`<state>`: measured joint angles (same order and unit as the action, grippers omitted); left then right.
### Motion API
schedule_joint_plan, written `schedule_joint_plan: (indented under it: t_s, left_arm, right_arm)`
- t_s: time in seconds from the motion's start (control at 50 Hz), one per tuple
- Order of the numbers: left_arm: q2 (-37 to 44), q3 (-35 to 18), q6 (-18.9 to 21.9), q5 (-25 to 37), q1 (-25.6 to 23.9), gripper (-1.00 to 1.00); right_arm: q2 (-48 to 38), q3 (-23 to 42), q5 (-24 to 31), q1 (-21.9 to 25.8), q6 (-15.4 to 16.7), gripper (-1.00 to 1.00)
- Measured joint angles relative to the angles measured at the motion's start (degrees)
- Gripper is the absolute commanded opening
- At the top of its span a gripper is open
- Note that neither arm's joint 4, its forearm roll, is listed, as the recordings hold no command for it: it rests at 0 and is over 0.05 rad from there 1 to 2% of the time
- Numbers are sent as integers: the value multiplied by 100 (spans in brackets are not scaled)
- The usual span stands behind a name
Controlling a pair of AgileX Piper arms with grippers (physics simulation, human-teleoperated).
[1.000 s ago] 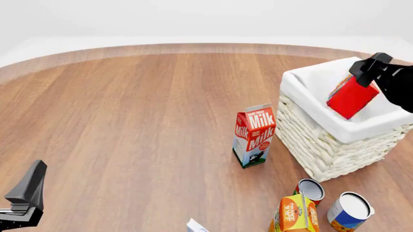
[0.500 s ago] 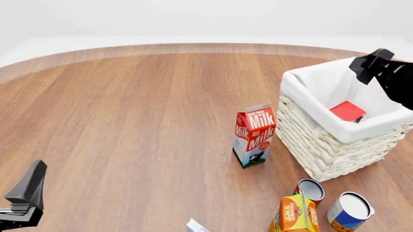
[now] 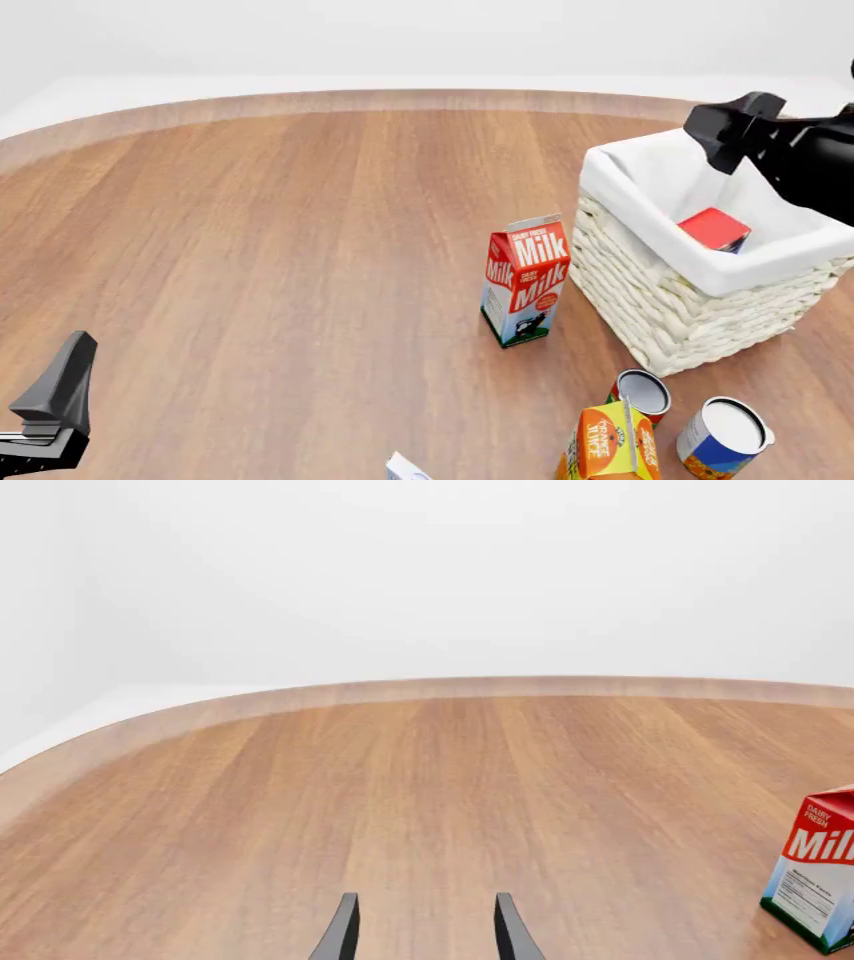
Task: Pick up the cream cheese box and the butter, and put them in the basket.
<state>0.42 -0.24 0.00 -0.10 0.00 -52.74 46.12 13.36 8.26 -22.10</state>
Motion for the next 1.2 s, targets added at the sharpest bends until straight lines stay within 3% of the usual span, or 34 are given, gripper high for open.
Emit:
schedule_joint_plan:
  t_s: [0.58,0.7,0.82,1.2]
  left_arm:
    - [0,0,0,0,0,100]
    - [0,0,0,0,0,100]
    - [0,0,0,0,0,100]
    - [0,0,0,0,0,100]
  right_arm:
    - [435,44,172,1379,777,100]
    - [494,953,1049,1857,1008,100]
    - [477,1470,1550,2270,1211,100]
    - [33,1947,1945,3263,1597,100]
